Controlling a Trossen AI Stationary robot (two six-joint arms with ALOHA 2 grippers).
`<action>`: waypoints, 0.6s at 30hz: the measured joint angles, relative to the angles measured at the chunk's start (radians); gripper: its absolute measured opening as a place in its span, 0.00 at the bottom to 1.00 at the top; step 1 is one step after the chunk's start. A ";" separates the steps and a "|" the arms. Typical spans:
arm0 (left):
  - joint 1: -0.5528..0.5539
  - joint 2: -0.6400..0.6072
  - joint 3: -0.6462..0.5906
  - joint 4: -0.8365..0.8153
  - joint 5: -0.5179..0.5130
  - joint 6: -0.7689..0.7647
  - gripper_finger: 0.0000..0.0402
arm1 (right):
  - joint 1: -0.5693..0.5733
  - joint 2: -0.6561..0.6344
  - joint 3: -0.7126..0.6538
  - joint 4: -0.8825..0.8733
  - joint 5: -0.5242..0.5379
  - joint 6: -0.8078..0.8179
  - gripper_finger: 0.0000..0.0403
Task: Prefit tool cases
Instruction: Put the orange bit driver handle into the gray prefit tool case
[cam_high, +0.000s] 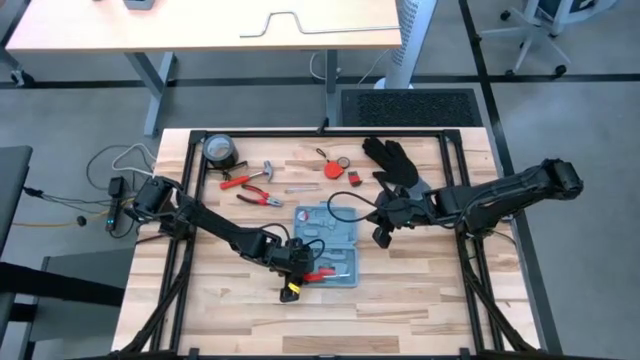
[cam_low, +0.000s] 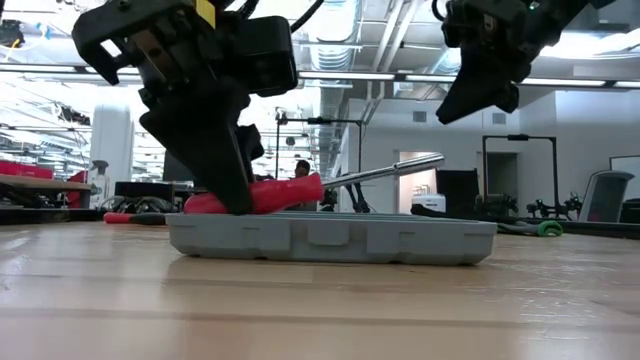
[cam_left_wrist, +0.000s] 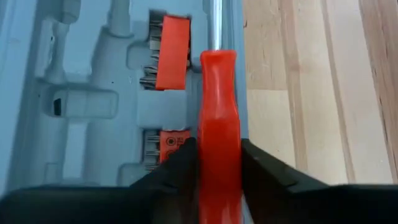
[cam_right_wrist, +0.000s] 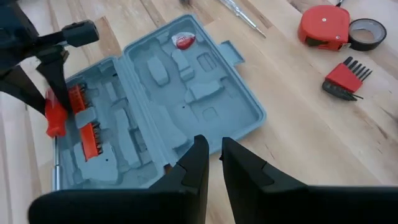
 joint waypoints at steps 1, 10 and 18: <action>0.000 0.000 0.000 0.000 -0.002 0.000 0.28 | -0.001 0.000 0.000 0.000 0.000 0.000 0.14; 0.000 0.000 0.011 -0.011 -0.005 -0.007 0.40 | -0.002 0.000 0.000 0.011 -0.001 0.001 0.14; 0.012 -0.056 0.030 -0.046 -0.049 0.008 0.32 | 0.039 0.013 0.000 0.147 -0.076 0.001 0.13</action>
